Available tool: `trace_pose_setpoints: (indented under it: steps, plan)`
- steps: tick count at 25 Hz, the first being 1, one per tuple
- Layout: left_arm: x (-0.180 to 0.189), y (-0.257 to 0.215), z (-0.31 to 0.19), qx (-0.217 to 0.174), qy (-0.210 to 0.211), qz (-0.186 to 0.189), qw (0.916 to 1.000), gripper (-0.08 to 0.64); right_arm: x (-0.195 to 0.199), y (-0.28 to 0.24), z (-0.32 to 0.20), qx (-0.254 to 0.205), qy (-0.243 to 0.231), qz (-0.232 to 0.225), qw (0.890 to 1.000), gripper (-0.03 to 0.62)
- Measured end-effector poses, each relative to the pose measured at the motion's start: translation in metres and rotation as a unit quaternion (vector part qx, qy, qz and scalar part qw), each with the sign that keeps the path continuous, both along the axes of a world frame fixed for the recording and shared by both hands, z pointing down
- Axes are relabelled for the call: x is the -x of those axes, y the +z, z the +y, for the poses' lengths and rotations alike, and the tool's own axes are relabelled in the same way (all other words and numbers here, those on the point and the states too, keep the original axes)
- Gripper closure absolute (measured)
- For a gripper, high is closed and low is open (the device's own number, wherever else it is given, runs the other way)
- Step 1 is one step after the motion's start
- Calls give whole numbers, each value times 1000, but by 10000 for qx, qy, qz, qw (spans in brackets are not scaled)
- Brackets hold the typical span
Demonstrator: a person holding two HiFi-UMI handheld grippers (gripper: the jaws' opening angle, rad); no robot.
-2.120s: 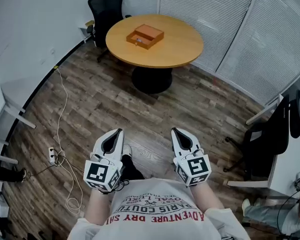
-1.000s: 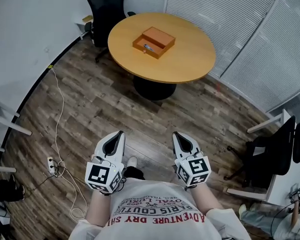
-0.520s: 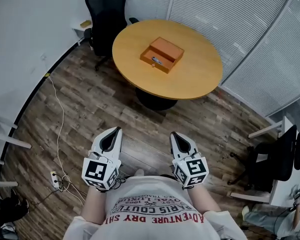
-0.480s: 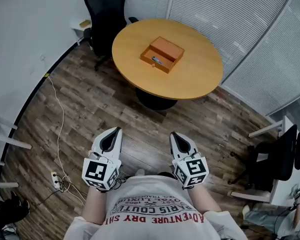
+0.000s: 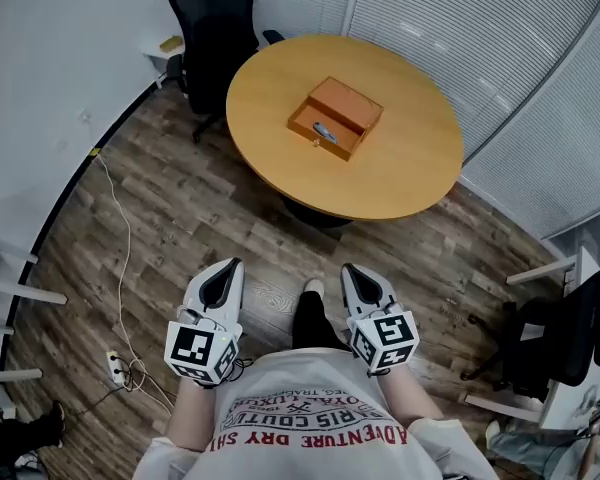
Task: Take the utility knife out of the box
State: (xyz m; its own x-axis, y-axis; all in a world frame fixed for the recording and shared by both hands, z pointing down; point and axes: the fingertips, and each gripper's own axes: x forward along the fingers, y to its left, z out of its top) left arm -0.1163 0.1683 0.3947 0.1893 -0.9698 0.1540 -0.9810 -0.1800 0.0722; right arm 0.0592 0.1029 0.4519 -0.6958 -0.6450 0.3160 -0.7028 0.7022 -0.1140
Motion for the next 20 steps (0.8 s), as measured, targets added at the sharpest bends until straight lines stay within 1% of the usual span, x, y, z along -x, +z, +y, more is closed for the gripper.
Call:
trace_pose_setpoints:
  steps: [5, 9, 14, 17, 20]
  plan:
    - [14, -10, -70, -86, -99, -315, 9994, 565, 17, -3, -76, -53, -160, -74, 9998, 584]
    - [23, -24, -132, -191, -244, -278, 9991, 566, 26, -18, -143, -167, -284, -127, 9994, 584]
    - [21, -31, -204, -226, -244, -286, 9990, 565, 28, -27, -222, -237, -332, -118, 9991, 584]
    - [23, -25, -242, -173, -285, -240, 9992, 565, 28, -23, -258, -155, -321, -162, 9992, 584]
    - [22, -17, -279, -81, -179, -231, 9995, 565, 29, -12, -288, -43, -261, -128, 9996, 584]
